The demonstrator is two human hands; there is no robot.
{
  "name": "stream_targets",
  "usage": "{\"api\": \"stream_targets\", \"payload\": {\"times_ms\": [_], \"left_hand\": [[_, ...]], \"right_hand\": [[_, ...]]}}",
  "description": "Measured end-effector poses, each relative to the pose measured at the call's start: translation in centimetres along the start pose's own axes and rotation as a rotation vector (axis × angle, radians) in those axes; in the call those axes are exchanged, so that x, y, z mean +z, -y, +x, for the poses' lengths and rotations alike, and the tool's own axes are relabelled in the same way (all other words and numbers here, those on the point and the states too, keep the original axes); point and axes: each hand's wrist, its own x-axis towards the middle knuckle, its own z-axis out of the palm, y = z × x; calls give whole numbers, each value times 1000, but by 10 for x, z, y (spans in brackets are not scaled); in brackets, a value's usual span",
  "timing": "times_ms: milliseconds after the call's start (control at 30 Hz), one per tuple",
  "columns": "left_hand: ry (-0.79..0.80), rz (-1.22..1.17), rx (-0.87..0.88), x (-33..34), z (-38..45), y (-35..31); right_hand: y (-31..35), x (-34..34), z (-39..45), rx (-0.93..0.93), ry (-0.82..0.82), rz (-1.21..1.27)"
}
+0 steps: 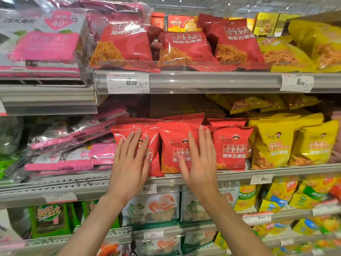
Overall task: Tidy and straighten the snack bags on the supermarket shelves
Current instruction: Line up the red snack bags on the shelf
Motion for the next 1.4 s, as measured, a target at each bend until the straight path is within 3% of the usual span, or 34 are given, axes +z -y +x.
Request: {"api": "stream_targets", "payload": {"times_ms": [133, 333, 633, 900, 1033, 1167, 1400], "left_hand": [[17, -19, -7, 1, 0, -2], [50, -64, -19, -7, 1, -2], [-109, -115, -63, -20, -4, 2], [-112, -224, -74, -30, -19, 7], [-44, -282, -94, -33, -23, 7], [-3, -290, -99, -32, -26, 5], [7, -270, -112, -32, -25, 4]], "right_hand": [[3, 16, -1, -9, 223, -47], [-3, 9, 3, 7, 267, 13], [1, -15, -7, 66, 9, 223], [12, -25, -15, 148, -176, 272], [16, -18, -15, 247, -93, 237], [16, -8, -14, 437, 120, 454], [-7, -13, 15, 356, 205, 515]]}}
